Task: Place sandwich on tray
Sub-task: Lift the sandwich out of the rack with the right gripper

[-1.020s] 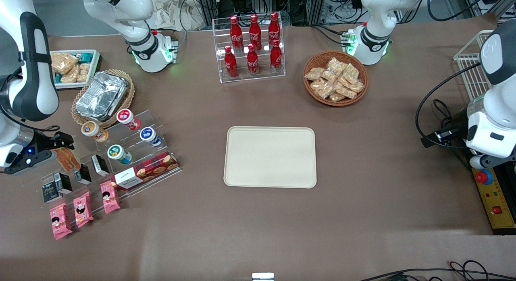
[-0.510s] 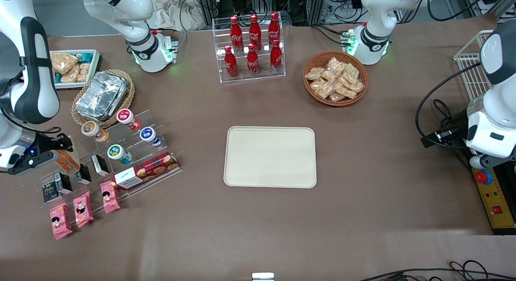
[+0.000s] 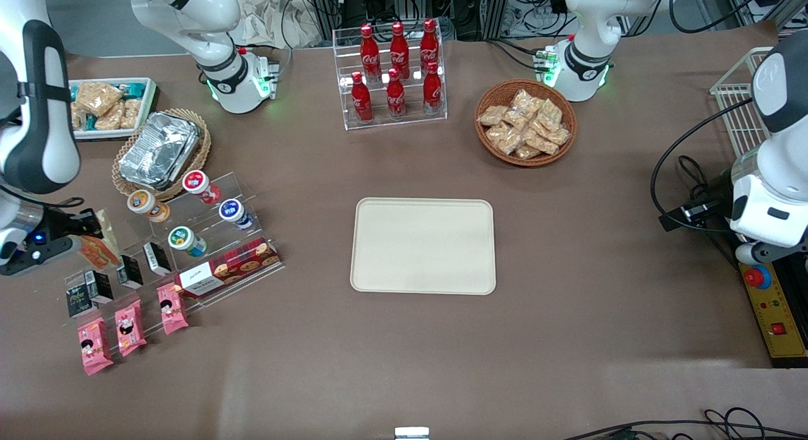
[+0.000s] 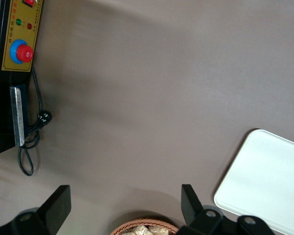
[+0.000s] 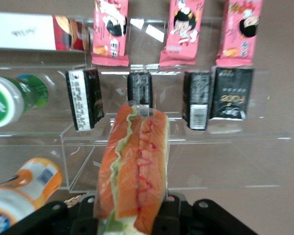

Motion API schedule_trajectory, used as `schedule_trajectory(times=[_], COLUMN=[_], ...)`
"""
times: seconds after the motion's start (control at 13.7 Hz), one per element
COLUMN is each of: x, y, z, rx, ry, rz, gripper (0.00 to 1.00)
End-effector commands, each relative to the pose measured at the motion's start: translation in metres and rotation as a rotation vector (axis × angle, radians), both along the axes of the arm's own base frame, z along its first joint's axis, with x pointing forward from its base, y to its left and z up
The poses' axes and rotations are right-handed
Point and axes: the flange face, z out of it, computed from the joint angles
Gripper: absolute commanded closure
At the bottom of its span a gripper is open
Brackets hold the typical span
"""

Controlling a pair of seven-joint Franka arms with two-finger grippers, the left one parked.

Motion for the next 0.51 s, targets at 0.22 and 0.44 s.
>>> schedule_trajectory(times=[0.22,0.44], x=[0.039,0.043], y=[0.061,0.128], z=[0.090,0.115], rx=[0.069,0.137], ry=[-0.006,-0.018], rz=[0.071,0.136], gripper=[0.64,0.64])
